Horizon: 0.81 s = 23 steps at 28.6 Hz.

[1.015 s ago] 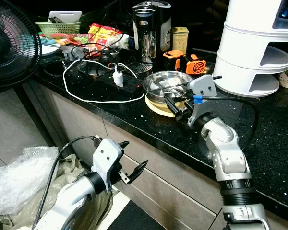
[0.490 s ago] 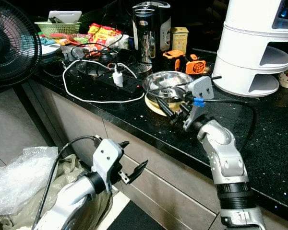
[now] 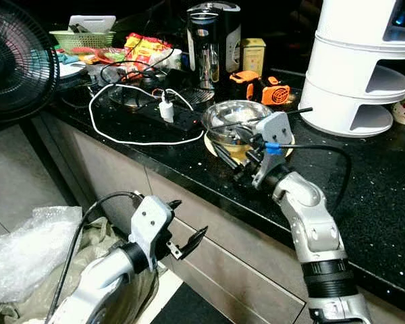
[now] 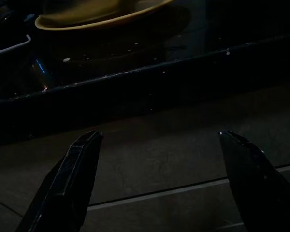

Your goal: Kitchen organization

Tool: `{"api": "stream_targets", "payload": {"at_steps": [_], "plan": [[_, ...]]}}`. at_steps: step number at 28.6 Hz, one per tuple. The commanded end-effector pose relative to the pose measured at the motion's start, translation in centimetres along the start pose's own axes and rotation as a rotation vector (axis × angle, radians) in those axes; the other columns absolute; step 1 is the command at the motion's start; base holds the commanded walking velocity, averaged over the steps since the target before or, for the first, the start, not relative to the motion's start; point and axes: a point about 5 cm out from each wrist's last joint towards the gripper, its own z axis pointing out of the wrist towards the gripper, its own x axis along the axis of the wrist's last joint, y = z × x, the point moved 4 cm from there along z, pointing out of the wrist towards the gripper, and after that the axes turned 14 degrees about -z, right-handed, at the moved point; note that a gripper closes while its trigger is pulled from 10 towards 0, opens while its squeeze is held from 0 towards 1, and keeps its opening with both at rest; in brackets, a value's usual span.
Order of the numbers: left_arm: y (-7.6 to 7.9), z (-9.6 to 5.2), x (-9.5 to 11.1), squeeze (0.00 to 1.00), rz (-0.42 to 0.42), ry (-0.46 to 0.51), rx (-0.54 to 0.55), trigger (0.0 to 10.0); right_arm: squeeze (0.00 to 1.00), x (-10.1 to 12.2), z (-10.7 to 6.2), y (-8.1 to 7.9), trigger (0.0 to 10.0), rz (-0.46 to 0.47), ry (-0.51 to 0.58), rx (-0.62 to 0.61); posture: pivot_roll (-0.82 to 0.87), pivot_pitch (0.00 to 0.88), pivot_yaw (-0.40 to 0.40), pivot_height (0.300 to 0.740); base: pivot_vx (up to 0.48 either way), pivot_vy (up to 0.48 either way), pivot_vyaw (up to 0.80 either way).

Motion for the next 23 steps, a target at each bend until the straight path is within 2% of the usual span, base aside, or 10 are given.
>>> {"api": "stream_targets", "payload": {"at_steps": [1, 4, 7, 12, 23], "plan": [[-0.2, -0.1, -0.5, 0.0, -0.002, -0.026, 0.003, 10.0, 0.0, 0.1, 0.1, 0.5, 10.0, -0.018, -0.001, -0.024, 0.02, 0.0, 0.019, 0.74, 0.0, 0.0, 0.0], [-0.1, -0.1, -0.6, 0.0, -0.002, -0.027, 0.003, 10.0, 0.0, -0.3, 0.1, 1.4, 10.0, -0.025, -0.026, -0.082, 0.02, 0.0, 0.02, 0.74, 0.0, 0.0, 0.0], [-0.1, -0.1, -0.6, 0.0, -0.003, -0.027, 0.004, 10.0, 0.0, -0.4, 0.1, 1.6, 10.0, -0.021, -0.029, -0.1, 0.02, 0.0, 0.02, 0.74, 0.0, 0.0, 0.0], [-0.1, -0.1, -0.6, 0.0, -0.003, -0.028, 0.002, 10.0, 0.0, -0.5, 0.0, 2.4, 10.0, 0.046, -0.016, -0.161, 0.02, 0.0, 0.02, 0.74, 0.0, 0.0, 0.0], [0.0, -0.1, -0.5, 0.0, -0.01, -0.024, 0.005, 10.0, 0.0, -0.9, -0.1, 2.9, 10.0, 0.03, -0.041, -0.208, 0.02, 0.0, 0.018, 0.74, 0.0, 0.0, 0.0]]}}
